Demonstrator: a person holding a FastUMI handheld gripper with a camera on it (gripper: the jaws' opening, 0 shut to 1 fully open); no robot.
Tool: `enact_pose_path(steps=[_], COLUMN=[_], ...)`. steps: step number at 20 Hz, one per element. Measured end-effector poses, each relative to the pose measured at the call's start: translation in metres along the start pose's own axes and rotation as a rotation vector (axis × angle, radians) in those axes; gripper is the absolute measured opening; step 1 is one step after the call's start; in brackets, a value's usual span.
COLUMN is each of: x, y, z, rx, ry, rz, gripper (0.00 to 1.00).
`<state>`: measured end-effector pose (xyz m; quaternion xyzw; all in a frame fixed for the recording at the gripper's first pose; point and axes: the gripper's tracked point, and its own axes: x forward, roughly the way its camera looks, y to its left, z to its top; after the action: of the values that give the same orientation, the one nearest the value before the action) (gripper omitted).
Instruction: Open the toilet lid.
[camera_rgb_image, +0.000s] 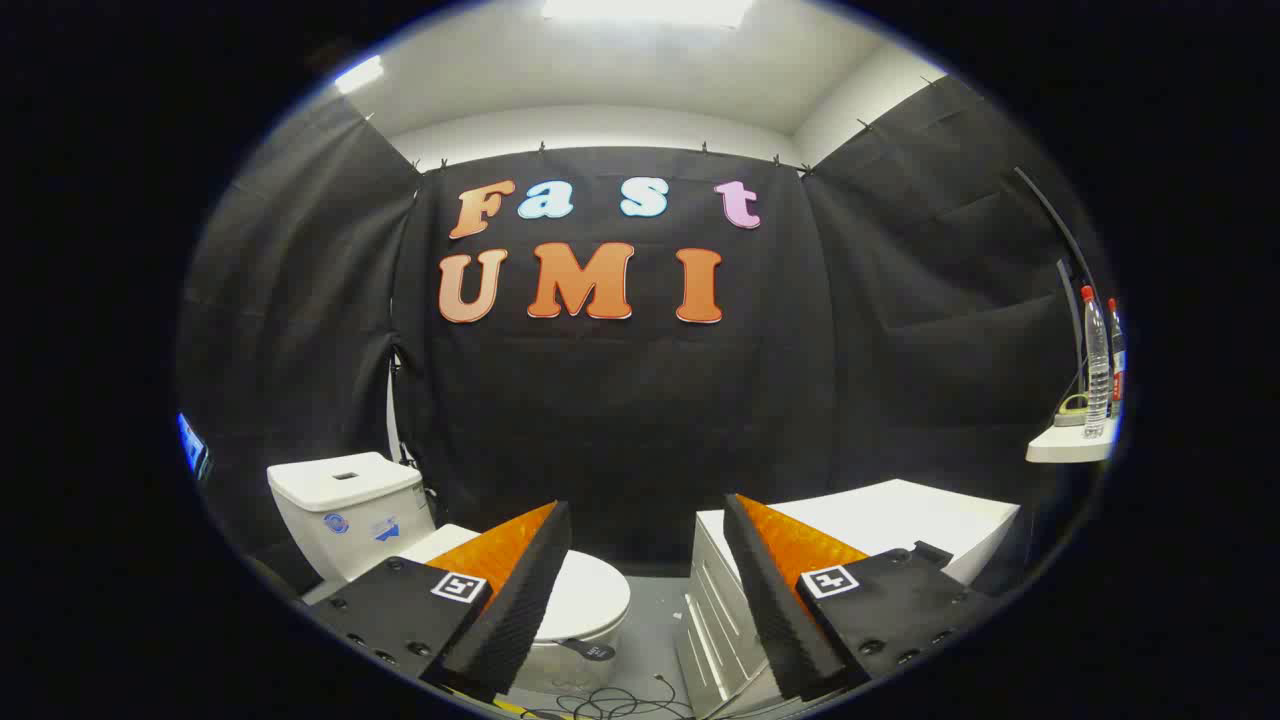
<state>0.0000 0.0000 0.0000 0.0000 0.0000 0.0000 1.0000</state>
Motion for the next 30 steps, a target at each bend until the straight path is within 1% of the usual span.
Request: enact_pose_path(steps=[5,11,19,23,27,30], x=[-0.002,-0.002,-0.002,-0.006,-0.006,0.001], y=[0.007,0.0,0.005,-0.001,-0.006,0.021], z=[0.003,0.001,0.005,0.012,0.032,0.045], rx=[-0.023,-0.016,-0.017,0.025,0.005,0.038], ry=[-0.007,-0.004,-0.008,-0.024,-0.083,-0.11], rz=[0.012,-0.005,0.011,0.001,-0.03,0.002], gripper=[0.99,0.98,0.99,0.98,0.99,1.0])
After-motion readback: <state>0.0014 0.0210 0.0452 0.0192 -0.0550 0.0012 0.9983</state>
